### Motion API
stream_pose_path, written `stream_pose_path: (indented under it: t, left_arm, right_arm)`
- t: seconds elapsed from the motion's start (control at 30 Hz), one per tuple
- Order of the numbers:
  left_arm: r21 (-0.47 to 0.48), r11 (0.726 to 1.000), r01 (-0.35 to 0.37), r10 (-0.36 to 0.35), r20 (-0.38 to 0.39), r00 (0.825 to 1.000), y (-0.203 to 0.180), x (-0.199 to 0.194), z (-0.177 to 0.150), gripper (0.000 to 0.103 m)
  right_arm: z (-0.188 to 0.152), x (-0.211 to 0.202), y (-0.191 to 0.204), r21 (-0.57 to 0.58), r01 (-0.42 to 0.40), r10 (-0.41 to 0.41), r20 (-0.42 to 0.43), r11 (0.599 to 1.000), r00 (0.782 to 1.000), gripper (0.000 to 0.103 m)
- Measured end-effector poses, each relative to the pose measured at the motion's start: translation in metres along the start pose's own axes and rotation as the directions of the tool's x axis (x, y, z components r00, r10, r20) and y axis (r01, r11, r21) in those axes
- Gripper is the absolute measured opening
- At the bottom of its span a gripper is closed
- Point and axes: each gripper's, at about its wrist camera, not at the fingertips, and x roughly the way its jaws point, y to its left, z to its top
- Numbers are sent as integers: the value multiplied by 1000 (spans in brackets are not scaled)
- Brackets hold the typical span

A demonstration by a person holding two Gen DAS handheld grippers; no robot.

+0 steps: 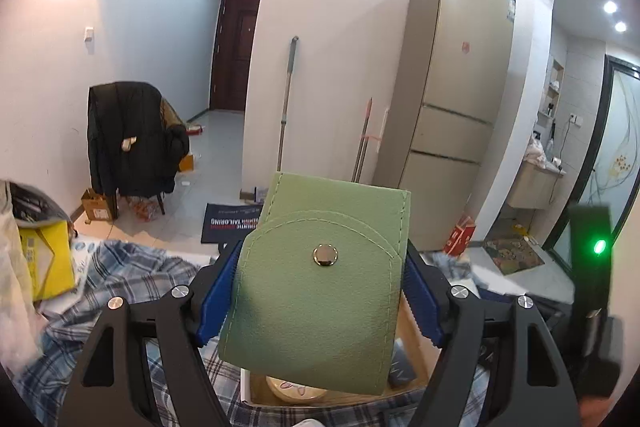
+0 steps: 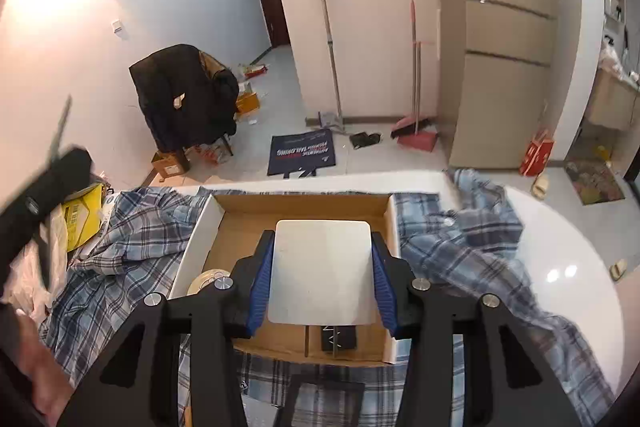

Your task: Organize rigid objects

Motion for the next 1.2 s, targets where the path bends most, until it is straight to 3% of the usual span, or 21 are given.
stream_pose_path:
  t: [0.13, 0.33, 0.47, 0.73, 0.9, 1.2]
  left_arm:
    - [13, 1000, -24, 25, -75, 997, 6, 39, -25, 77]
    - [71, 997, -17, 25, -113, 993, -10, 63, -47, 77]
    - [118, 992, -51, 64, -106, 992, -19, 67, -55, 77]
    - [52, 997, -63, 67, -87, 994, 2, 61, -45, 77]
    - [-20, 997, -75, 72, -121, 990, 30, 71, -46, 77]
    - [-114, 993, -43, 22, -182, 983, 51, 85, -53, 77]
  right_arm:
    - [-17, 29, -4, -21, 4, -6, -56, 1000, 998, 43]
    - [-29, 62, -25, 14, -2, 4, -147, 1000, 989, 43]
    - [-35, 76, -29, 10, -6, 8, -186, 1000, 983, 43]
    - [-37, 85, -9, -31, -33, 26, -184, 999, 982, 44]
    - [-40, 97, 13, -10, -124, 118, -246, 992, 962, 44]
    - [-55, 112, 22, -41, -79, 65, -276, 996, 959, 44]
